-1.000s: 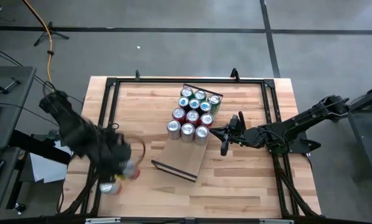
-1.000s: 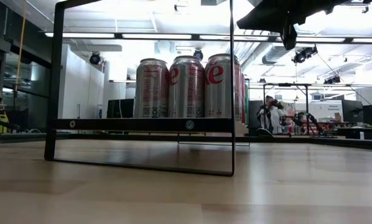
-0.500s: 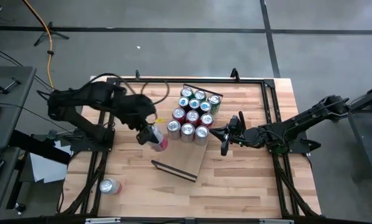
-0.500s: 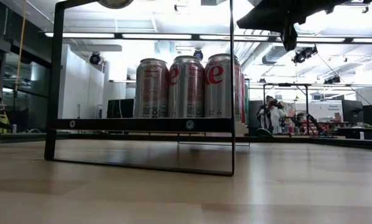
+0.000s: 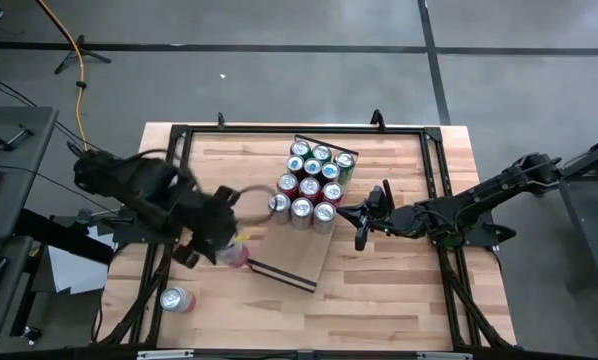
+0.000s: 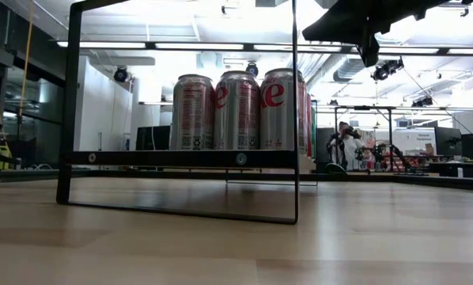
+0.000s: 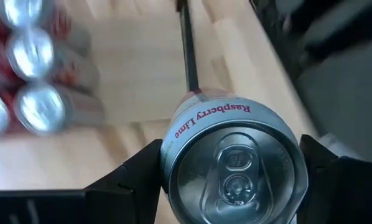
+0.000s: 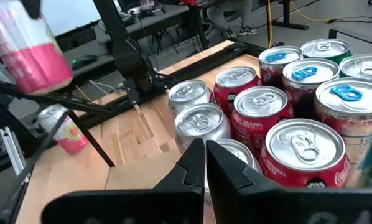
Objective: Place canned beverage on shelf
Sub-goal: Put the right white and pink soda can on the shelf
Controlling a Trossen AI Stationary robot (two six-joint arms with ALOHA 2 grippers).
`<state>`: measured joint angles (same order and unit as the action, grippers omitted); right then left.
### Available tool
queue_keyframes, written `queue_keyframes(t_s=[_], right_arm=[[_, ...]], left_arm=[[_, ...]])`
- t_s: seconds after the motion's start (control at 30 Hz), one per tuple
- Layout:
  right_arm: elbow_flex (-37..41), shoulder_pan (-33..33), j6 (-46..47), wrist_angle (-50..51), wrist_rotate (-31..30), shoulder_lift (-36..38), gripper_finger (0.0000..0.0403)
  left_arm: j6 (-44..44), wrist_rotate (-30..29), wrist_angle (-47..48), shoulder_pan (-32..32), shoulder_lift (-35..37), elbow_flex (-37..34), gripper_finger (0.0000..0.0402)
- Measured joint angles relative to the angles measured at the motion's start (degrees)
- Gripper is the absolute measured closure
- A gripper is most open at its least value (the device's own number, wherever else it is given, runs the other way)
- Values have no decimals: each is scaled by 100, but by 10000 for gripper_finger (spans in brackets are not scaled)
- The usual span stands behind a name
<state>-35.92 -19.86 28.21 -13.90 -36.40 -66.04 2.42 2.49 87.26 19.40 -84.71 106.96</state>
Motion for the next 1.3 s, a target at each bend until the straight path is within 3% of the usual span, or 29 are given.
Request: queue_keyframes(t_s=[0.3,0.43,0.53,0.67,0.83,0.97,1.1,1.3], right_arm=[[0,0,12,240,-48,0,402],[0,0,14,296,-55,0,402],[0,0,26,345,-54,0,402],[0,0,27,384,-52,0,402],[0,0,28,382,-52,0,402],[0,0,186,406,-48,0,402],[0,0,371,544,-48,0,402],[0,0,396,640,-48,0,402]], left_arm=[[2889,-2819,101,1513,-1,2,215],[3619,-3382,97,1706,-76,0,215],[3479,-3438,123,1634,-69,0,215],[1713,-3376,154,1037,-71,0,215],[367,-2480,-347,-211,-175,0,215],[-167,-1688,-381,-907,-487,0,215],[-341,-1164,-273,-941,-876,0,215],[-223,-1271,-620,-647,-1242,-127,215]])
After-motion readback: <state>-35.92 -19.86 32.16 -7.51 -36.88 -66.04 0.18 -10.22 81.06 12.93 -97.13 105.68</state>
